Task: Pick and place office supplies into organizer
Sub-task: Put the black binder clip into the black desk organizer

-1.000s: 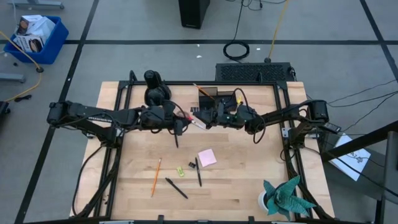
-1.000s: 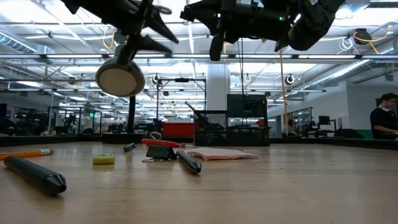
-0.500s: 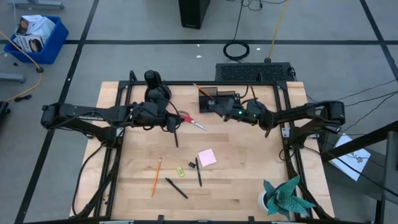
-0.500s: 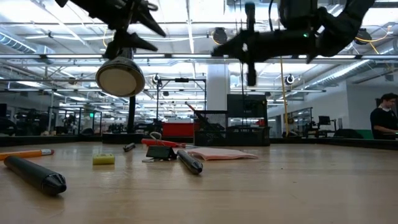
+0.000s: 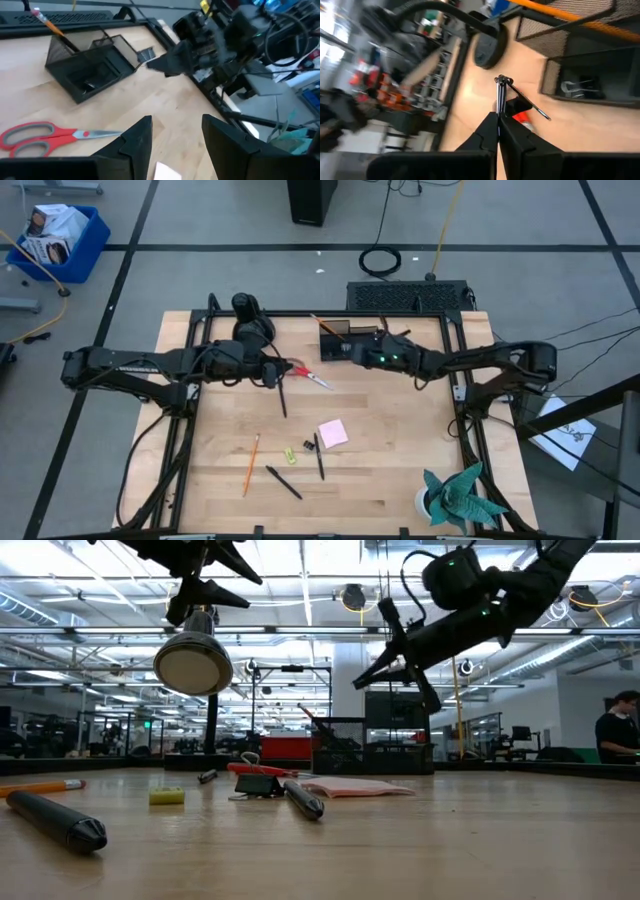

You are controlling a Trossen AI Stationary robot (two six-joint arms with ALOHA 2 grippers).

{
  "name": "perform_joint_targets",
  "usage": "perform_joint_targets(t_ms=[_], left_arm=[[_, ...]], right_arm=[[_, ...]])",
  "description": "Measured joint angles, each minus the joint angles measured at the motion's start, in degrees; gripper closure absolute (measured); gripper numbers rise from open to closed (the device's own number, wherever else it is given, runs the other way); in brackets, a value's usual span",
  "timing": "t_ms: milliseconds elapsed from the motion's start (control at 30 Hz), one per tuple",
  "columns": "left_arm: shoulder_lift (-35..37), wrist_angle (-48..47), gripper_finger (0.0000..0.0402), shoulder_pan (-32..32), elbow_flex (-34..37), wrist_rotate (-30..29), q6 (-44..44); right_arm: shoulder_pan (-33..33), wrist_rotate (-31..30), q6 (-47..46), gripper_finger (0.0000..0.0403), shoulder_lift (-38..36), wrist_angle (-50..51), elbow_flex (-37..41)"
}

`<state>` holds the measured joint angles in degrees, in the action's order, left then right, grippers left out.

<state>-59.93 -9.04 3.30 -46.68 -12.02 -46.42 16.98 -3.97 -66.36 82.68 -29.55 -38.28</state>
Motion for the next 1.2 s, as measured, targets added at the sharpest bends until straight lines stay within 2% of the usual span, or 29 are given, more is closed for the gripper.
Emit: perform_joint_targets(t_ms=[300,500,633,900,1033,1200], left_arm=[[0.0,-0.3,0.0224,-0.1,0.0,2.0,-0.2],[0.0,-0.2,0.0224,-0.1,0.0,3.1,-0.2],[0.0,-0.1,0.0224,-0.1,0.0,3.1,0.2],[0.3,0.2,0.0224,-0.1,0.0,3.2,0.7],[0.5,0.3,0.0224,-0.1,0.0,3.2,0.7],[0.5,0.3,0.0224,-0.1,0.0,3.5,0.8]], right_arm=[[1.4,1.3,7.8,0.0403,6.9,14.5,-10.7],[3.0,2.9,8.6,0.0403,11.1,22.5,-15.9],[4.4,5.8,7.2,0.0403,14.8,22.4,-18.6],[5.1,7.0,6.7,0.0403,19.5,24.8,-22.5],[5.4,4.4,6.5,0.0403,19.6,26.2,-22.4],[7.3,4.2,4.2,0.0403,19.9,26.2,-22.4]])
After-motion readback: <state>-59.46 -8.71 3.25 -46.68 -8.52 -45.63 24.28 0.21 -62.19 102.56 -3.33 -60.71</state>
